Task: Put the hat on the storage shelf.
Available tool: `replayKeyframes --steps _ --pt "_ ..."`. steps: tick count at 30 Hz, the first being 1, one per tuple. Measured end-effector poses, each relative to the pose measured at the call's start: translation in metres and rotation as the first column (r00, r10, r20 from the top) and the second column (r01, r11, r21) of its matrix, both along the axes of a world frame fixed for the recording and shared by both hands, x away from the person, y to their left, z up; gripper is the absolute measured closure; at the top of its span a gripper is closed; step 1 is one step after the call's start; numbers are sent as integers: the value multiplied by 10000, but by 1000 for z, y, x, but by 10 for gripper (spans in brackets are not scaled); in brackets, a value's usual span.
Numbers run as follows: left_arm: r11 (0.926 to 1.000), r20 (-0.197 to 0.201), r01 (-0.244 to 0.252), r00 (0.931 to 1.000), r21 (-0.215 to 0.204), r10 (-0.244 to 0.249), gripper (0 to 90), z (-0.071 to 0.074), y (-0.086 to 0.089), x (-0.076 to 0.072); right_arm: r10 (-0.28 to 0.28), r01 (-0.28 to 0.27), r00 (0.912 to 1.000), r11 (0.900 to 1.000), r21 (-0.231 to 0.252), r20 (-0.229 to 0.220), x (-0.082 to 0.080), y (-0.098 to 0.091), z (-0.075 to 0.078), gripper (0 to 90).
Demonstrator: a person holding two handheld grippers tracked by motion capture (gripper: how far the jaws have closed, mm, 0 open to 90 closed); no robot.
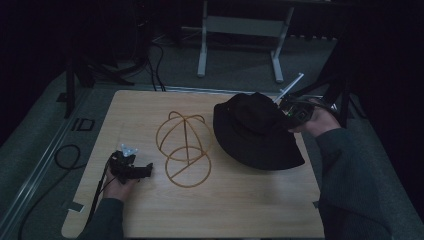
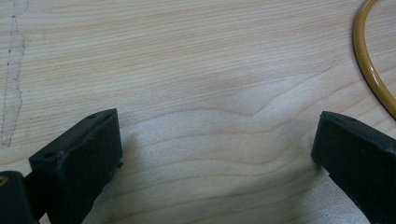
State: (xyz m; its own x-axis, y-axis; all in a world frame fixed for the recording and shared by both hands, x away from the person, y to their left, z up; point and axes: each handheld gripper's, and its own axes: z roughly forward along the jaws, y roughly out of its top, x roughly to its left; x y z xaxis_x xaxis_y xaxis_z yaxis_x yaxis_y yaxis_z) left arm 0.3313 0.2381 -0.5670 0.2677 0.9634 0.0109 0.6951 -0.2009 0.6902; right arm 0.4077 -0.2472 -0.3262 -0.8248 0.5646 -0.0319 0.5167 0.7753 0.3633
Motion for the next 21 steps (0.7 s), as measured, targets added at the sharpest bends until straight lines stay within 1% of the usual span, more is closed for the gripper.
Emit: replayKeyframes --steps 4,7,14,17,21 --pt "10000 -2 2 10000 4 -2 19 0 0 0 277 -276 9996 9995 157 -86 -7 -2 6 864" --pt "10000 -2 -1 10000 0 1 19 0 0 0 447 -447 9990 9987 237 -20 -10 -4 10 865" --pt "10000 -3 0 10000 1 0 19 0 0 0 581 -582 9983 9976 367 45 -15 -7 17 864" --pt "10000 -3 -1 10000 1 1 19 0 0 0 721 -723 9974 9962 484 59 -18 -10 21 865" --pt "10000 -13 12 10000 16 -12 19 0 0 0 741 -747 9972 9955 581 127 -20 -14 25 865"
